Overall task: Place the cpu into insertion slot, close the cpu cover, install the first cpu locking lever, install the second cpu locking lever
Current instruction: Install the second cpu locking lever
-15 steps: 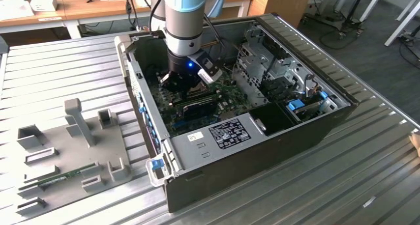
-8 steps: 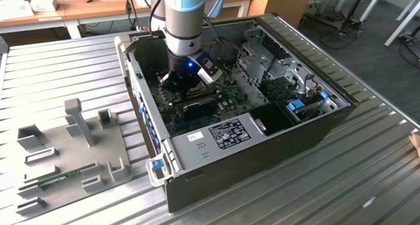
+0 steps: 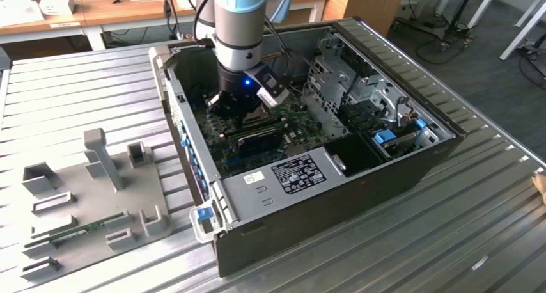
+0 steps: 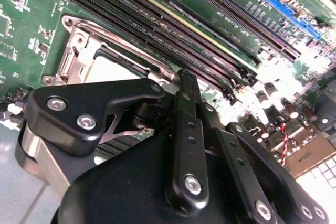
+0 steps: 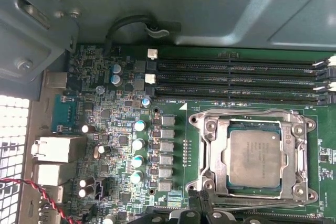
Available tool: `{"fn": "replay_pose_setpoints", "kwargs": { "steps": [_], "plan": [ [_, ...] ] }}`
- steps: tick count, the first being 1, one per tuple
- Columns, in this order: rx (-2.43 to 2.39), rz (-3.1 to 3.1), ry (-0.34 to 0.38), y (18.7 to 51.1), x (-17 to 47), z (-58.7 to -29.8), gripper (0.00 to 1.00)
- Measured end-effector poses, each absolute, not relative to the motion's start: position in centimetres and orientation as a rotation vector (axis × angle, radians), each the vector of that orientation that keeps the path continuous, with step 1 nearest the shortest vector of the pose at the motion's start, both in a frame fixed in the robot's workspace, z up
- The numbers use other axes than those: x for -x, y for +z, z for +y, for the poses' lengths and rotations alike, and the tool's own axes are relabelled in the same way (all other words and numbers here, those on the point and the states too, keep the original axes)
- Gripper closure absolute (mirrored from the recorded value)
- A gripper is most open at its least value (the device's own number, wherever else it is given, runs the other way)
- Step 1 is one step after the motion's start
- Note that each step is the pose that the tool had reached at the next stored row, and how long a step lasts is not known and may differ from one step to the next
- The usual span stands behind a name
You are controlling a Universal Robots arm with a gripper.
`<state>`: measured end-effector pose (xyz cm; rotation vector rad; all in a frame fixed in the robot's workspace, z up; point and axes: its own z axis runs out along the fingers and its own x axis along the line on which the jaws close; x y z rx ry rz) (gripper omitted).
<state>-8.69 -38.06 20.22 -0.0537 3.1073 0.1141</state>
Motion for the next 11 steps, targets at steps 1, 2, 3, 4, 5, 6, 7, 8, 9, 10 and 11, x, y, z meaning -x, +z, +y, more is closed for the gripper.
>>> {"fn": "replay_pose_setpoints", "kwargs": {
  "steps": [1,2,3,4,5,6,7,8,9,10,11],
  "plan": [
    [0.054,3.107,0.114,20.23,8.69,-38.06,0.9],
    [0.054,3.107,0.114,20.23,8.69,-38.06,0.9],
    [0.054,3.107,0.115,20.24,8.7,-38.07,0.9],
    [0.054,3.106,0.117,20.25,8.7,-38.07,0.9],
    [0.054,3.105,0.119,20.25,8.7,-38.07,0.9],
    [0.054,3.104,0.12,20.24,8.72,-38.06,0.9],
    [0.054,3.103,0.121,20.25,8.75,-38.06,0.9],
    [0.054,3.101,0.121,20.25,8.79,-38.06,0.9],
    [0.054,3.099,0.122,20.24,8.83,-38.05,0.9],
    [0.054,3.098,0.123,20.23,8.88,-38.04,0.9],
    [0.054,3.097,0.123,20.23,8.93,-38.04,0.9]
  ]
}}
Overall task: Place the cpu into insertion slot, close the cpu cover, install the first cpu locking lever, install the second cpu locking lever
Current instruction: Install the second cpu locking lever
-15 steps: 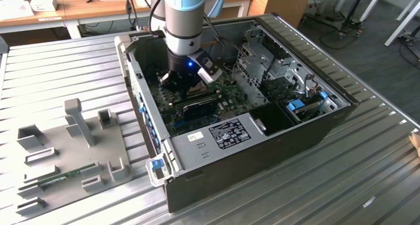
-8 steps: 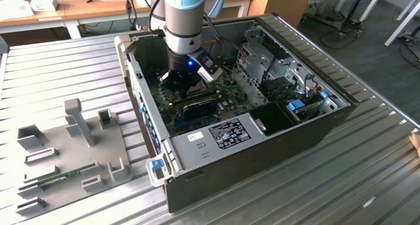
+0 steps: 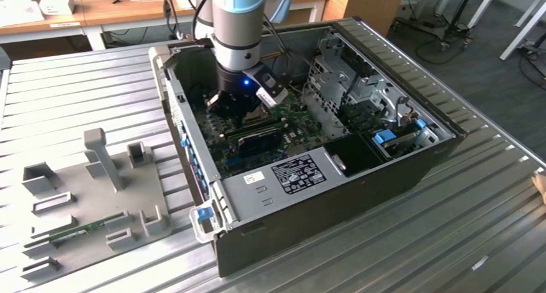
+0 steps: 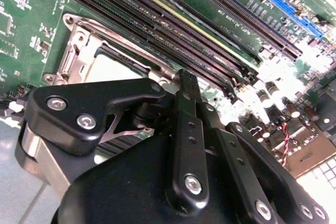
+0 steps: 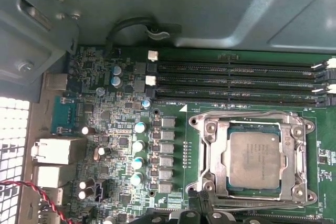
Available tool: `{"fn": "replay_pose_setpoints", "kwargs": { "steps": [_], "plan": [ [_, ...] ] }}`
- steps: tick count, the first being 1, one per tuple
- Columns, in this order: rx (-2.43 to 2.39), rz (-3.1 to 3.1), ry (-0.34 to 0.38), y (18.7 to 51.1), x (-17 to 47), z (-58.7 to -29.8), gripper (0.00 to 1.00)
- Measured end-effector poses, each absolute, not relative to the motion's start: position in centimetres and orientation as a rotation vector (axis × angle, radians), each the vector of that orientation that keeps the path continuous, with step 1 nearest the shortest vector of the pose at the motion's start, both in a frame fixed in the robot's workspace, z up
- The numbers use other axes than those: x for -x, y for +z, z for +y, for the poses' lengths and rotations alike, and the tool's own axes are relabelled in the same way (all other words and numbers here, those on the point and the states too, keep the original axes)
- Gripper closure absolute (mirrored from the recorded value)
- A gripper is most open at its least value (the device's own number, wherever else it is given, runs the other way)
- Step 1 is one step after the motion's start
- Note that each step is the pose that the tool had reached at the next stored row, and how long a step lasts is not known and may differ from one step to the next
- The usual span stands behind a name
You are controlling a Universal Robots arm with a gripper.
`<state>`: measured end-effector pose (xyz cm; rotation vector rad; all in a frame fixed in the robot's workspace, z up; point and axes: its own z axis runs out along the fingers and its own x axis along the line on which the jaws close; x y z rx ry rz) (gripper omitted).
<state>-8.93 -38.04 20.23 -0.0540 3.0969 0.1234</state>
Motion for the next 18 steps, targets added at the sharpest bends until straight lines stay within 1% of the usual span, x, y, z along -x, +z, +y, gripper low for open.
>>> {"fn": "replay_pose_setpoints", "kwargs": {
  "steps": [18],
  "plan": [
    [0.054,3.089,0.125,19.97,9.34,-37.99,0.9]
  ]
}}
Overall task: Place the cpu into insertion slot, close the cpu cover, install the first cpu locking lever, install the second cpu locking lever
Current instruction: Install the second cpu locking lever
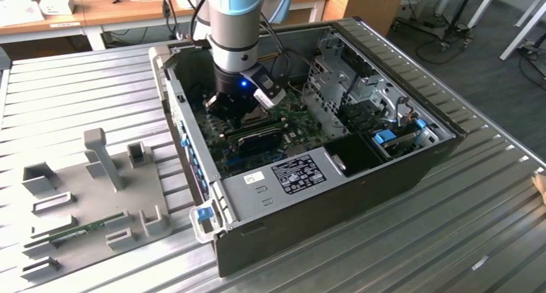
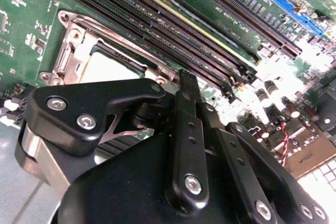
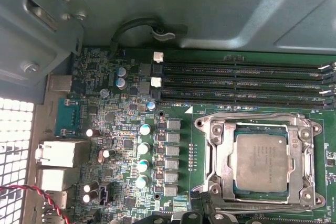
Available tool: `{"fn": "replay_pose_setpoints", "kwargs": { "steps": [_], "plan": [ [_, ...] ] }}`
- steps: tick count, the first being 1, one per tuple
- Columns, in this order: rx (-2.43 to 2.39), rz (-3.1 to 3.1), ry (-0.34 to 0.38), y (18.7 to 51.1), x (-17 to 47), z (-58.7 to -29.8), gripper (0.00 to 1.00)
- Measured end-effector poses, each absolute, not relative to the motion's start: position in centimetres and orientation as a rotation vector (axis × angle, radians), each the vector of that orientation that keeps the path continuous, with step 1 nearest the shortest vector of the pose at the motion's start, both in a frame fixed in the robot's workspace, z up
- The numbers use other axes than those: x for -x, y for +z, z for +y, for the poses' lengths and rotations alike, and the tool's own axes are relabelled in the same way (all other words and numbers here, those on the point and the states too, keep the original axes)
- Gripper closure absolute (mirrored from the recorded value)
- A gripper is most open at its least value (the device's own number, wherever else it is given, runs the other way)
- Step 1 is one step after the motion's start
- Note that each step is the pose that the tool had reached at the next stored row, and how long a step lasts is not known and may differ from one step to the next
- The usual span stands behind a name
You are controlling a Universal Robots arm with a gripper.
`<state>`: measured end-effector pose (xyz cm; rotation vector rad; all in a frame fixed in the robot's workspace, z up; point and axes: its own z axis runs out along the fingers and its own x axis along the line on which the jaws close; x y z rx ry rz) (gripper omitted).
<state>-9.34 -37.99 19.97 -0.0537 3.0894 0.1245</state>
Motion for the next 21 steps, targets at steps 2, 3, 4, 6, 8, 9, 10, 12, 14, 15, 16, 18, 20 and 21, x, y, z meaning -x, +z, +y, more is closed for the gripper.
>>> {"fn": "replay_pose_setpoints", "kwargs": {
  "steps": [2,3,4,6,8,9,10,12,14,15,16,18,20,21],
  "plan": [
    [0.053,3.089,0.125,19.94,9.33,-37.97,0.9],
    [0.053,3.089,0.126,19.93,9.33,-37.96,0.9],
    [0.053,3.089,0.126,19.91,9.33,-37.96,0.9],
    [0.053,3.089,0.126,19.9,9.34,-37.95,0.9],
    [0.053,3.089,0.128,19.86,9.34,-37.92,0.9],
    [0.053,3.089,0.129,19.84,9.34,-37.91,0.9],
    [0.053,3.088,0.129,19.83,9.34,-37.91,0.9],
    [0.053,3.088,0.129,19.82,9.35,-37.91,0.9],
    [0.053,3.088,0.129,19.81,9.35,-37.91,0.9],
    [0.053,3.088,0.129,19.79,9.36,-37.9,0.9],
    [0.053,3.088,0.129,19.78,9.36,-37.9,0.9],
    [0.053,3.088,0.129,19.75,9.37,-37.9,0.9],
    [0.053,3.088,0.129,19.69,9.4,-37.9,0.9],
    [0.053,3.088,0.129,19.67,9.42,-37.9,0.9]
  ]
}}
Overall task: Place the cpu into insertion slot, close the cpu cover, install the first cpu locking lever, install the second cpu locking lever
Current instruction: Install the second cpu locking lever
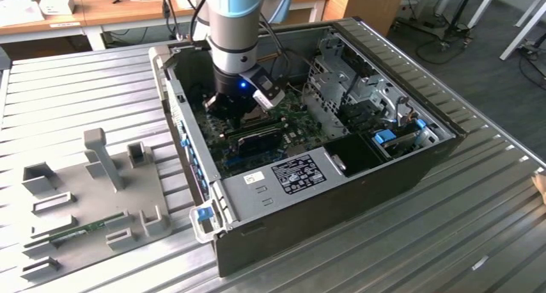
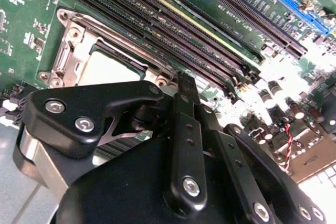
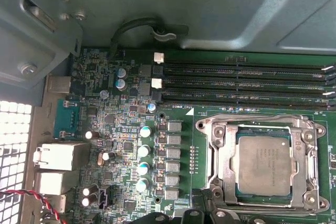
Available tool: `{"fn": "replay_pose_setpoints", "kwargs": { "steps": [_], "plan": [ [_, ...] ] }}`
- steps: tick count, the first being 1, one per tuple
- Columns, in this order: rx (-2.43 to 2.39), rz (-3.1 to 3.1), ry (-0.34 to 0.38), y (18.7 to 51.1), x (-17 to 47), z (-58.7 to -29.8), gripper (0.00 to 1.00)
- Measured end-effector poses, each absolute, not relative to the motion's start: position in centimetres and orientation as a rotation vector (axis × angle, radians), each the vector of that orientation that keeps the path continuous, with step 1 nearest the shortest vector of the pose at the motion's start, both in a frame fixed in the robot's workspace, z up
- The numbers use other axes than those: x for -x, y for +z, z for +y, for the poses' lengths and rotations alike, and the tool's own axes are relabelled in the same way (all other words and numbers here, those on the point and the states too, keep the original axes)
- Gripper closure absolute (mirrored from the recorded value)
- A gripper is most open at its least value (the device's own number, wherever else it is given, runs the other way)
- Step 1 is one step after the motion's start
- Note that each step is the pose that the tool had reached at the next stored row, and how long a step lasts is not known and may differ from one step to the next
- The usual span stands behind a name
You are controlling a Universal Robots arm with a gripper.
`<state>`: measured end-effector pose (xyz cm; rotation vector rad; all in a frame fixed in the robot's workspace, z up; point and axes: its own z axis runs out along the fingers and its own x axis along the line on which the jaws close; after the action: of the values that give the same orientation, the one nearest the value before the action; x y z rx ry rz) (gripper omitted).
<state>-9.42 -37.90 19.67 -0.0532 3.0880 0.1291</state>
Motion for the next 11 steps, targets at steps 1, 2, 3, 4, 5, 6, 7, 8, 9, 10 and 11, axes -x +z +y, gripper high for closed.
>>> {"fn": "replay_pose_setpoints", "kwargs": {
  "steps": [1,2,3,4,5,6,7,8,9,10,11],
  "plan": [
    [0.053,3.088,0.129,19.65,9.43,-37.9,0.9],
    [0.053,3.088,0.129,19.62,9.45,-37.91,0.9],
    [0.053,3.088,0.129,19.61,9.45,-37.91,0.9],
    [0.053,3.088,0.128,19.6,9.46,-37.91,0.9],
    [0.053,3.088,0.128,19.6,9.47,-37.91,0.9],
    [0.053,3.088,0.129,19.58,9.47,-37.91,0.9],
    [0.053,3.088,0.129,19.56,9.47,-37.91,0.9],
    [0.053,3.088,0.128,19.55,9.47,-37.91,0.9],
    [0.053,3.088,0.128,19.55,9.47,-37.91,0.9],
    [0.053,3.088,0.129,19.53,9.47,-37.91,0.9],
    [0.053,3.088,0.128,19.51,9.47,-37.91,0.9]
  ]
}}
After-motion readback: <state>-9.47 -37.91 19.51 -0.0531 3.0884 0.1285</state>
